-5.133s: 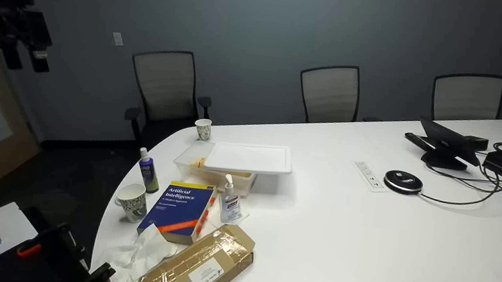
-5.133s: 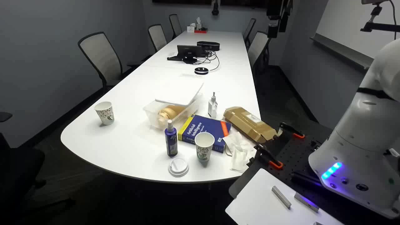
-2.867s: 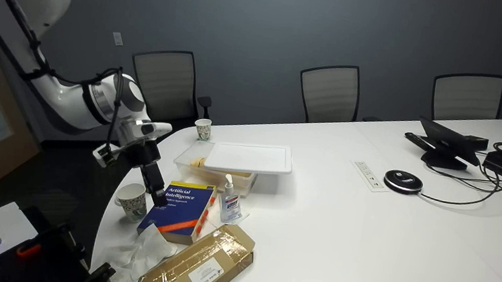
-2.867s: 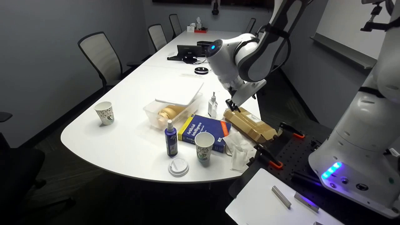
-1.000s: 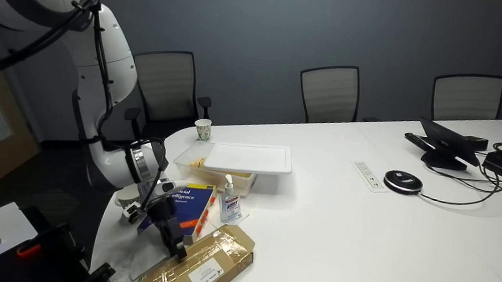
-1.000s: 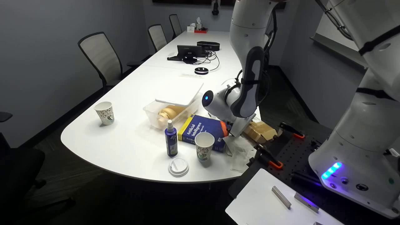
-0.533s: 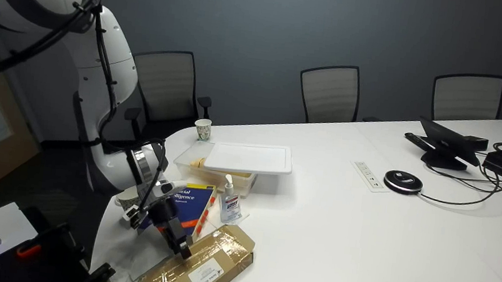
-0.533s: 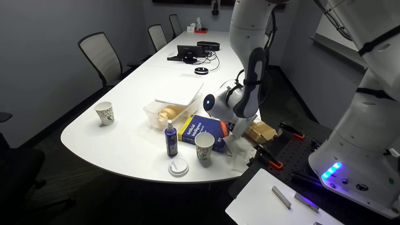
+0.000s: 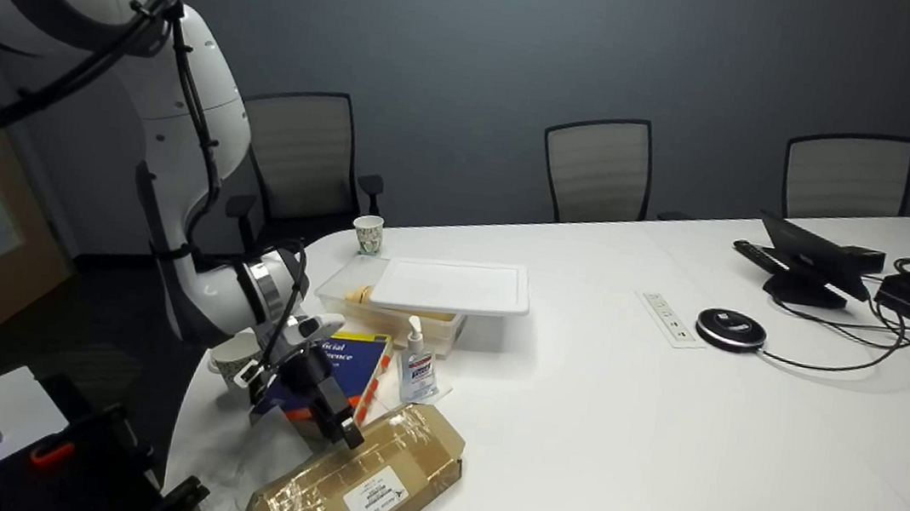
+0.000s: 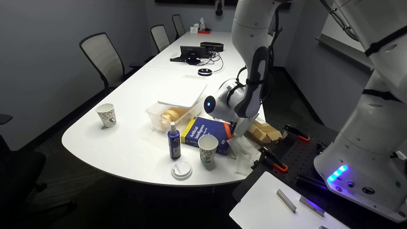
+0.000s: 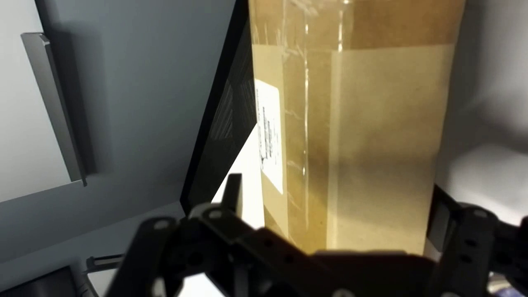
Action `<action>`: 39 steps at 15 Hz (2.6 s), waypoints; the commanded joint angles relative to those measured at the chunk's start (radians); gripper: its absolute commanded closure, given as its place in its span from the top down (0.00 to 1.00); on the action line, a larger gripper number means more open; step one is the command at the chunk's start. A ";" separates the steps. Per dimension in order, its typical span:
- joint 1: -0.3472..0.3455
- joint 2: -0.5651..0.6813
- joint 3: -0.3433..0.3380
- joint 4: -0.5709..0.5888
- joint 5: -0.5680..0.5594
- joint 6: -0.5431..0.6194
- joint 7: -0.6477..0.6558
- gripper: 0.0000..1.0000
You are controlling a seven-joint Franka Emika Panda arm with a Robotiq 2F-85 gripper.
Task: Open the brown box
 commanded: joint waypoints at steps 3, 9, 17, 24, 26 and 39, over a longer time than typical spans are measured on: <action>-0.012 -0.064 0.039 0.005 -0.045 -0.069 0.022 1.00; -0.037 -0.097 0.045 -0.002 -0.051 -0.076 0.027 1.00; -0.068 -0.142 0.048 -0.027 -0.048 -0.079 0.023 1.00; -0.076 -0.201 0.056 -0.076 -0.031 -0.119 0.005 1.00; -0.084 -0.220 0.061 -0.096 -0.026 -0.130 0.005 1.00; -0.119 -0.347 0.067 -0.164 -0.031 -0.176 0.004 1.00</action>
